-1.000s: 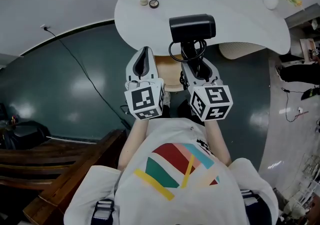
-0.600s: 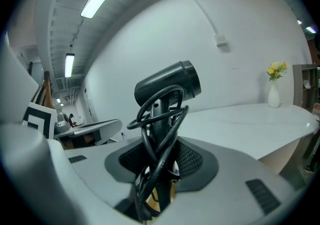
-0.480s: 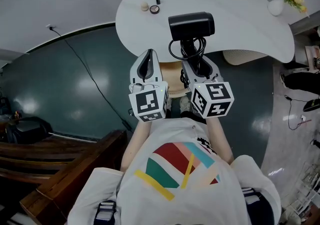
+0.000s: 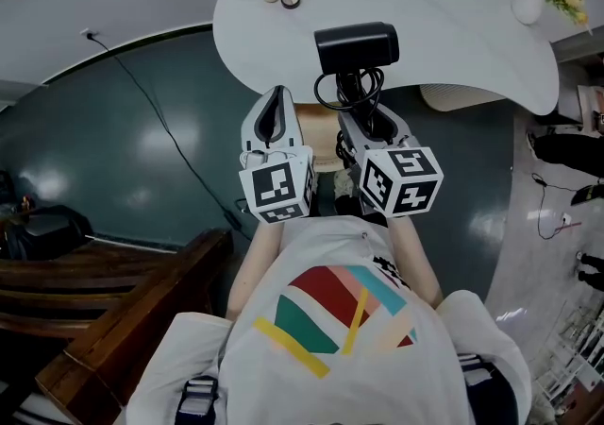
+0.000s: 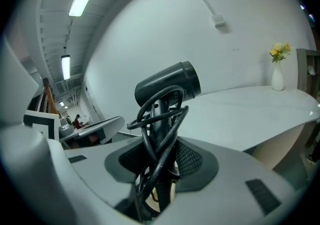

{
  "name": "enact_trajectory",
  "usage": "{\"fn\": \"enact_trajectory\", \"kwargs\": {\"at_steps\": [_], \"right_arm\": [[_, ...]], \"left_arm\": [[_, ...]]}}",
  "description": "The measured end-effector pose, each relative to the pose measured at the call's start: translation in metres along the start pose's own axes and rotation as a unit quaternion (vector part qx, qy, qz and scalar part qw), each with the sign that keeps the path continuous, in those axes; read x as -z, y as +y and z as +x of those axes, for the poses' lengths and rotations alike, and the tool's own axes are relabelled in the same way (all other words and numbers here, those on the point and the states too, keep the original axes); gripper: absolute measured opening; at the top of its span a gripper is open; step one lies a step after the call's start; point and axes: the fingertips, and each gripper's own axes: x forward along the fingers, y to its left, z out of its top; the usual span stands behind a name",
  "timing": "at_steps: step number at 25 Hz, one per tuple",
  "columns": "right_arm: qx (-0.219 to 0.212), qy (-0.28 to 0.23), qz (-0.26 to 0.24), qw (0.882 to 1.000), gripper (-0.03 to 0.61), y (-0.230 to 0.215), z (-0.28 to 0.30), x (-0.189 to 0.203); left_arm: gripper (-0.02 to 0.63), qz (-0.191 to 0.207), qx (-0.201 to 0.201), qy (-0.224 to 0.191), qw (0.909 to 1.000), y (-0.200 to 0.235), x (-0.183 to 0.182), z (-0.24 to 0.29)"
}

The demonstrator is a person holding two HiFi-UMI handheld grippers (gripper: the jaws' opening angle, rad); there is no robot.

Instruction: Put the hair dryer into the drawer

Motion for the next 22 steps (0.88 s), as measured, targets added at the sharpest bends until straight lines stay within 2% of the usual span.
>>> {"fn": "enact_trajectory", "kwargs": {"at_steps": [10,15,22], "right_arm": [[0.001,0.092,0.041,0.995,0.162,0.004,0.003,0.061],[-0.004,0.129,0.075,0.989,0.161,0.004,0.001,0.092],[-0.002,0.182,0.098,0.978,0.161,0.001,-0.006,0.132]], "left_arm": [[0.017,-0.019,0.015,0.026,0.9994,0.000,0.028,0.000],[0.017,-0.021,0.013,0.035,0.9991,0.005,0.040,0.001],[0.017,-0.024,0.010,0.049,0.9984,0.009,0.058,0.008]]}}
